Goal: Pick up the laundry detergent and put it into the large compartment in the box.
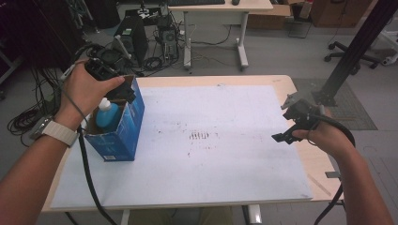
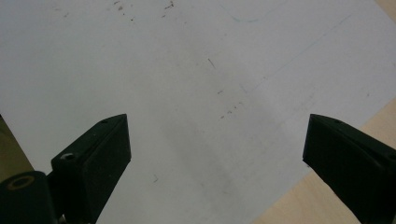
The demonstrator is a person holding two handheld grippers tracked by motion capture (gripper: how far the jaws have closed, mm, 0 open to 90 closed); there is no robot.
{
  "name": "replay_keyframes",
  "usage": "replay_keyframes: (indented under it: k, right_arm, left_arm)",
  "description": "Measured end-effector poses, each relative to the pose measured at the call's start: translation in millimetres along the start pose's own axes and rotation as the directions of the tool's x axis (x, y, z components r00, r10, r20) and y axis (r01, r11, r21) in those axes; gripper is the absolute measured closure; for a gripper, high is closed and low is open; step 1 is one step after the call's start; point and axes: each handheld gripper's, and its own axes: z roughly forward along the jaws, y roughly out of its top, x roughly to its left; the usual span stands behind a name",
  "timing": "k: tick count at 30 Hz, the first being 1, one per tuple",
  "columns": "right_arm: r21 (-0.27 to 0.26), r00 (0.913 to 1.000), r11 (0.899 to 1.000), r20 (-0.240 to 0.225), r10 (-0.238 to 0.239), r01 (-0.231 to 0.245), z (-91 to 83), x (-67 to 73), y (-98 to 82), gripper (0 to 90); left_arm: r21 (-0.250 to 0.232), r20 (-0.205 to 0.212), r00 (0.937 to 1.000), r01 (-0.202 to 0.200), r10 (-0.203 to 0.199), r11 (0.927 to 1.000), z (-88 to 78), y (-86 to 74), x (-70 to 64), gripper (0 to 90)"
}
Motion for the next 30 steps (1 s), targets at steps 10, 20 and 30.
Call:
replay_keyframes:
  k: [10,20,30]
  right_arm:
    - [0.002,1.0000,1.000,-0.001,0.002,-0.002,-1.5,0.8,-1.4,7.8]
    - [-0.006,1.0000,1.000,0.003,-0.002,0.002,-4.5,2.0,1.0,7.8]
    - [-0.006,1.0000,1.000,0.001,-0.005,0.005,-4.2,2.8,2.5,7.8]
  left_arm:
    - [0.006,0.019,0.9975,-0.069,0.069,0.9976,-2.2,4.8,-17.0,10.2]
    - [-0.001,0.028,0.9915,-0.127,0.127,0.9919,-4.2,8.2,-36.6,10.3]
    - [0.000,0.050,0.9799,-0.194,0.193,0.9811,-2.7,13.2,-55.6,10.2]
